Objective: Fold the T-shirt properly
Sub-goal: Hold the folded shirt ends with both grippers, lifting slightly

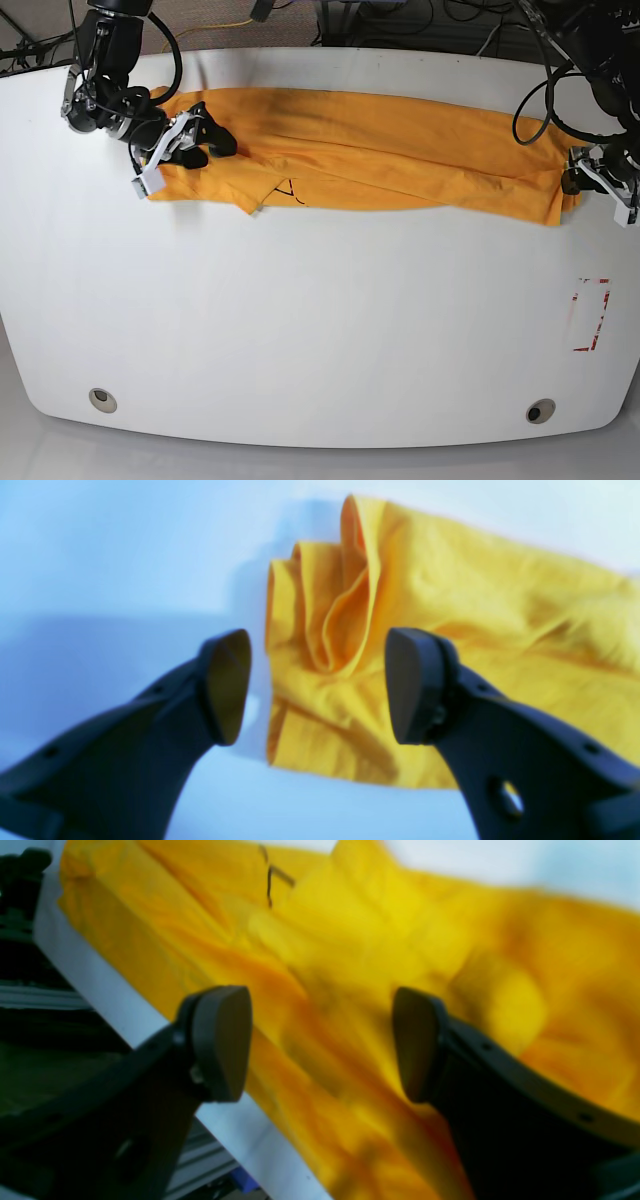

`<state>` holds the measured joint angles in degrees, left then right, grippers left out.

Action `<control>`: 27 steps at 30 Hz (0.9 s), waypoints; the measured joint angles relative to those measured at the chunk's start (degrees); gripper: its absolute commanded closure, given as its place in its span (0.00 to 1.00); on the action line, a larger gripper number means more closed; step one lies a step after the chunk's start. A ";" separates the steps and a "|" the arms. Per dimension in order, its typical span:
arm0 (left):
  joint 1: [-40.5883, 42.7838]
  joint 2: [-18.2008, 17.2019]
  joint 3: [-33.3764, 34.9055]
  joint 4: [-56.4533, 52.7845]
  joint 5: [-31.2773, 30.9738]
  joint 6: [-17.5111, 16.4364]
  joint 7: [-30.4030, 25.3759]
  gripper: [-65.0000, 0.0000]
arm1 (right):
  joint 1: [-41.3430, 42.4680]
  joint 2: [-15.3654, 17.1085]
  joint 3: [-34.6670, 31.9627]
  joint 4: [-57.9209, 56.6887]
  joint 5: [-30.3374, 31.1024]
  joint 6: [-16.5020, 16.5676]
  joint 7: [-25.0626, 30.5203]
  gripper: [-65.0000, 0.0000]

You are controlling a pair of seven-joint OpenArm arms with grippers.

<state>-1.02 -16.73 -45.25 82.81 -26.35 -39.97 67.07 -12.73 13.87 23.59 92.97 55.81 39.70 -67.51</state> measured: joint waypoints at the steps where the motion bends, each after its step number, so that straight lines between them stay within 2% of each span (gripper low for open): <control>1: -0.07 0.04 -0.35 -0.85 -0.31 0.02 -0.07 0.33 | 0.00 0.04 -0.02 -1.31 -0.59 -0.02 0.55 0.35; 7: 0.20 0.04 -1.01 -5.25 -0.04 0.02 0.07 0.32 | 0.15 0.26 0.07 -2.64 -5.88 -0.02 2.93 0.35; 10: 0.02 0.13 -0.98 -5.90 -0.15 0.02 -0.09 0.32 | 0.31 0.28 -2.51 -2.16 -7.78 -0.02 4.13 0.35; 14: -0.02 0.22 -0.85 -5.95 -0.07 0.02 -0.79 0.32 | 0.42 0.42 -4.15 -2.16 -7.87 0.02 4.68 0.35; 22: -0.50 0.07 -0.74 -11.34 -1.36 -0.09 -7.21 0.32 | 0.09 0.26 -4.11 -2.16 -8.04 0.22 5.79 0.35; 27: -1.60 -0.39 -0.76 -12.90 -0.66 -0.09 -7.48 0.32 | 0.09 0.31 -4.11 -2.16 -8.02 0.22 5.84 0.35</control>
<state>-2.61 -17.12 -46.02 69.91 -27.00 -40.05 59.59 -12.64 14.17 19.49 90.80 47.79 39.92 -61.67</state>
